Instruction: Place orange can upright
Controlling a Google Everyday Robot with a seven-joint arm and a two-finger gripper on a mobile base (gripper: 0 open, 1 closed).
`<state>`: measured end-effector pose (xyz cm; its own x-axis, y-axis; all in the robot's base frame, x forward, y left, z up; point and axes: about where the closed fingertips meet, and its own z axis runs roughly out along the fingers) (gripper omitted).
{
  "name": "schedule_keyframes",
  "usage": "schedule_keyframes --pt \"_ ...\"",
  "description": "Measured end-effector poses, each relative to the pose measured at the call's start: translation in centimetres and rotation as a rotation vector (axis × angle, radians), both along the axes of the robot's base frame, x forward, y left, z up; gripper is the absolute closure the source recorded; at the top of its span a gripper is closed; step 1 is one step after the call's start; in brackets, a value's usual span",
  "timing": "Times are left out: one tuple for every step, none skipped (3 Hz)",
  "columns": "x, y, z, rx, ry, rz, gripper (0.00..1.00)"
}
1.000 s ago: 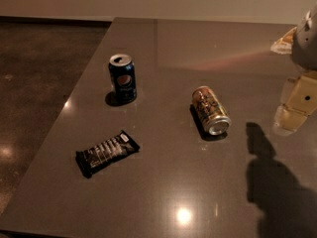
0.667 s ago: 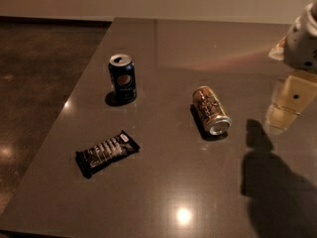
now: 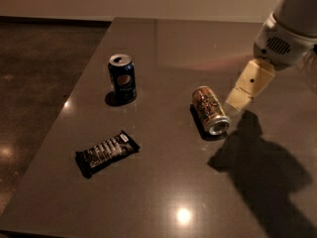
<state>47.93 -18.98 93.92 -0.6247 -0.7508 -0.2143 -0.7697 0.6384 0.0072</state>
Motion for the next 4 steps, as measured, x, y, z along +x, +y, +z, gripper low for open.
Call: schedule_keyframes --pt "1.0 2.4 -0.9 0.006 0.018 -0.128 0.00" --pt "2.1 4.9 -2.5 -0.001 0.053 -0.232 0.00" --pt "2.7 6.4 -3.7 -0.006 0.082 -0.312 0.00" --pt "3.0 7.3 -4.7 -0.008 0.105 -0.359 0.00"
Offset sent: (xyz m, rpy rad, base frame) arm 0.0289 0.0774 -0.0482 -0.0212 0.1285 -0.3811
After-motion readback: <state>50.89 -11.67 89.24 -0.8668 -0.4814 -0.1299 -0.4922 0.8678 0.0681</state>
